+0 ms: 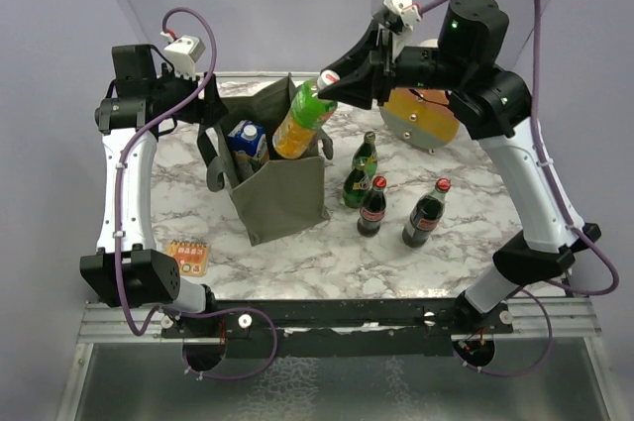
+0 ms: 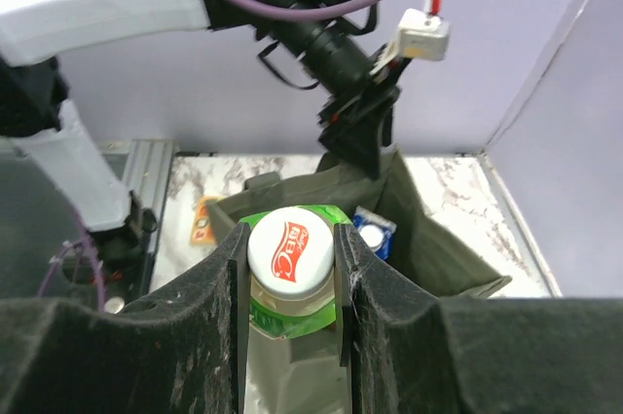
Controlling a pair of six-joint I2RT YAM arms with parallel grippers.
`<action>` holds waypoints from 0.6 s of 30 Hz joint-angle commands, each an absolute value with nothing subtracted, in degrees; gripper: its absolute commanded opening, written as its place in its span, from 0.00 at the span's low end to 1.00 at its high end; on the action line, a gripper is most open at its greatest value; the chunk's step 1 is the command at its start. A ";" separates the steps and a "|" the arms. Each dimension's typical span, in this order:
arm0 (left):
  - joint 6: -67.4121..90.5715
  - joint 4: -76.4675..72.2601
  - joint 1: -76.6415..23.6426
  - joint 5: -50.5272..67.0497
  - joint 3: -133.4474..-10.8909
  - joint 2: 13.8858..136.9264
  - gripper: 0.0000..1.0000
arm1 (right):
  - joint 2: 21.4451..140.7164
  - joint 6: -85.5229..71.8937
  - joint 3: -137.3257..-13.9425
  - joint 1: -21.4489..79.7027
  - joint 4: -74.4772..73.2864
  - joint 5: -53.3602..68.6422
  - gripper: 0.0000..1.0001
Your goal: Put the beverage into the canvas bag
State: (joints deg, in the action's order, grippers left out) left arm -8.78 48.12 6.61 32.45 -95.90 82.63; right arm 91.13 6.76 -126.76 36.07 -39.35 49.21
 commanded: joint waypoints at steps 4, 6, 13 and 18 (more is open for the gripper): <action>-9.63 47.64 6.32 33.14 -96.80 82.79 0.70 | 97.64 4.11 -134.41 36.47 -27.54 43.58 0.01; -9.57 47.68 6.33 33.07 -96.56 82.76 0.70 | 99.42 4.30 -134.81 36.56 -26.67 42.59 0.01; -8.66 46.94 6.33 32.98 -96.69 83.16 0.70 | 105.68 6.87 -135.08 37.40 -25.45 39.63 0.01; -7.78 46.65 6.24 33.06 -97.68 83.91 0.69 | 108.54 11.02 -133.32 38.25 -26.88 37.65 0.01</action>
